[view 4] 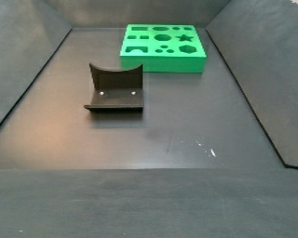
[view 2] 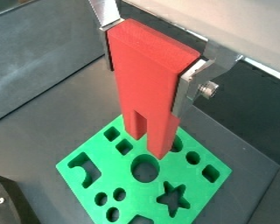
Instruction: Insert the double-square object.
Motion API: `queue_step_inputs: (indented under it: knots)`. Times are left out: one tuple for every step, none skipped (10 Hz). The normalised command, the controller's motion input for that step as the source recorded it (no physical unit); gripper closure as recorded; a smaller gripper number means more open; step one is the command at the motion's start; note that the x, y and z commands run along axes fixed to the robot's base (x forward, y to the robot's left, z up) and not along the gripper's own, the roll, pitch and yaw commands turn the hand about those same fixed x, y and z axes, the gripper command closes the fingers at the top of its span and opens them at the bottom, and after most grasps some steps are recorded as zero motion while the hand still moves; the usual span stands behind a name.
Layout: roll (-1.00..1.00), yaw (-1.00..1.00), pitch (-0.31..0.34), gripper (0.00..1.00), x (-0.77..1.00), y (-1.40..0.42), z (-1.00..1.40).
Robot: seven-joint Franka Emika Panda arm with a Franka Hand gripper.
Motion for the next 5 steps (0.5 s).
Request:
queue_step_inputs:
  knots:
    - [0.0, 0.0, -0.067, 1.0, 1.0, 0.0, -0.53]
    - [0.0, 0.0, -0.083, 1.0, 1.0, 0.0, -0.51]
    - [0.0, 0.0, -0.077, 1.0, 1.0, 0.0, -0.53]
    - [0.0, 0.0, -0.051, 1.0, 1.0, 0.0, -0.57]
    - [0.0, 0.0, -0.044, 1.0, 1.0, 0.0, -0.57]
